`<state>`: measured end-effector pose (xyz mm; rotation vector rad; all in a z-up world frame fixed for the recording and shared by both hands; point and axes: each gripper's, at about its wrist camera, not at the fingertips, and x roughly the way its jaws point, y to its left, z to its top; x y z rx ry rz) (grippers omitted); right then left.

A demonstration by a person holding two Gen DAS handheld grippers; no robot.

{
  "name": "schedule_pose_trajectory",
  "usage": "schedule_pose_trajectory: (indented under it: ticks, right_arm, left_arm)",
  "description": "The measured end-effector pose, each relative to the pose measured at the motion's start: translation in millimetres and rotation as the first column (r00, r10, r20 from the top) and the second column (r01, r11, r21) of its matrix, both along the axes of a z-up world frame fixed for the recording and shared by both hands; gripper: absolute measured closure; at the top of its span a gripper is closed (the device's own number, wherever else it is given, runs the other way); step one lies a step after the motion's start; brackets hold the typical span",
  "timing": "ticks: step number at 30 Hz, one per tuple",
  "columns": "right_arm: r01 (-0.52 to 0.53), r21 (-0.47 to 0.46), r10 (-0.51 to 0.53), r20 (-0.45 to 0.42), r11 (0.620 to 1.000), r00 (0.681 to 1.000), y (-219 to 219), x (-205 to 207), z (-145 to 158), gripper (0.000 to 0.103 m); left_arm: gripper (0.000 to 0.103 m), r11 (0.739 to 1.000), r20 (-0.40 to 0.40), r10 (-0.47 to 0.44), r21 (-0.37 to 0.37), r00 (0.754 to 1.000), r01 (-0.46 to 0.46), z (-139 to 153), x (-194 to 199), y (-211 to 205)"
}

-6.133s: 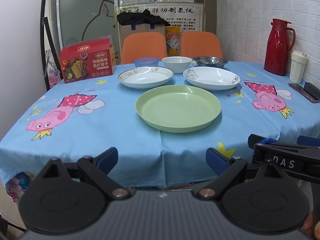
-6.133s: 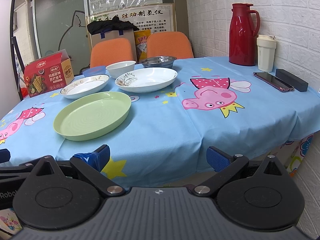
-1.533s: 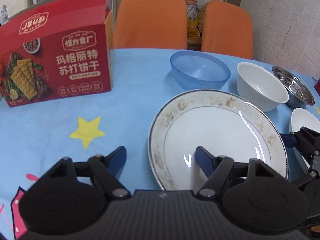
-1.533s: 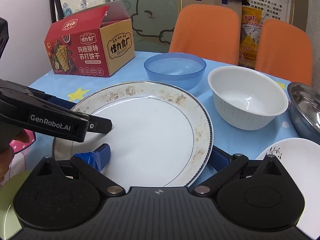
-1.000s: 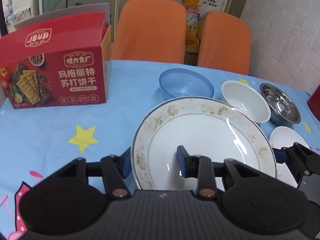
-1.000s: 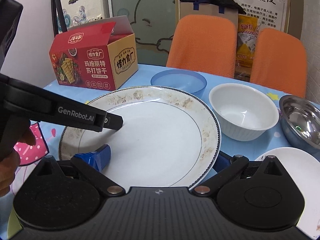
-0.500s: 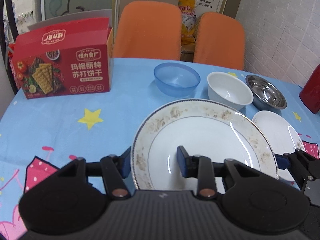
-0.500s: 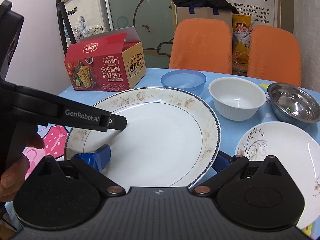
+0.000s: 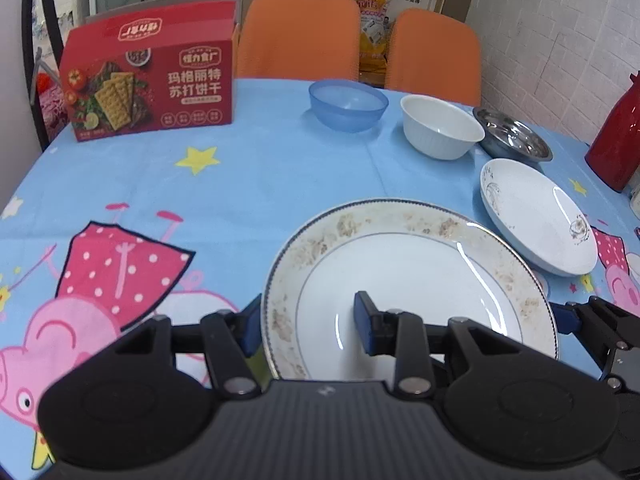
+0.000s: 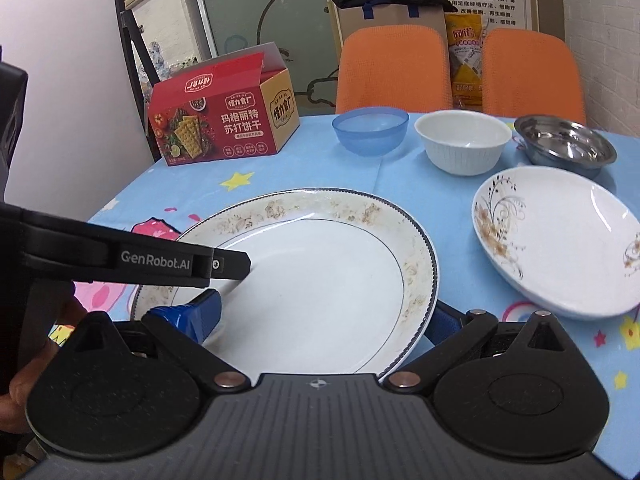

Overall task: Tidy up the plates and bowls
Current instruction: 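Lift the gold-rimmed plate onto the green plate and open the left gripper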

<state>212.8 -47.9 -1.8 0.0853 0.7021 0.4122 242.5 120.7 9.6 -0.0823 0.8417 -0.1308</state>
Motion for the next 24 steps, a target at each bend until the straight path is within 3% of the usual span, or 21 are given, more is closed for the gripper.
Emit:
schedule_pose_trajectory:
  ticks: [7, 12, 13, 16, 20, 24]
  right_arm:
    - [0.0, -0.036, 0.001, 0.029, 0.999, 1.0, 10, -15, -10, 0.012]
    - [-0.057, -0.106, 0.064, 0.068, 0.993, 0.996, 18, -19, -13, 0.012]
    - [-0.06, -0.106, 0.068, 0.07, 0.993, 0.995, 17, -19, -13, 0.012]
    - [-0.064, -0.098, 0.071, 0.068, 0.993, 0.995, 14, -18, -13, 0.014]
    - [-0.061, -0.074, 0.064, 0.037, 0.995, 0.997, 5, -23, -15, 0.014]
    - [-0.02, -0.045, 0.024, 0.091, 0.999, 0.996, -7, -34, -3, 0.014]
  left_arm:
    - [0.07, 0.999, -0.007, 0.015, -0.036, 1.0, -0.015, -11, -15, 10]
    - [0.068, 0.997, -0.013, 0.032, -0.073, 0.999, -0.033, -17, -18, 21]
    - [0.065, 0.996, -0.002, 0.026, -0.083, 1.0, -0.026, -15, -20, 22]
    - [0.041, 0.996, 0.052, 0.011, -0.088, 0.999, -0.006, -5, -30, 23]
    - [0.036, 1.0, 0.142, 0.013, -0.017, 0.99, -0.011, 14, -43, 22]
    - [0.036, 0.999, 0.158, 0.027, -0.028, 0.987, -0.023, 20, -39, 25]
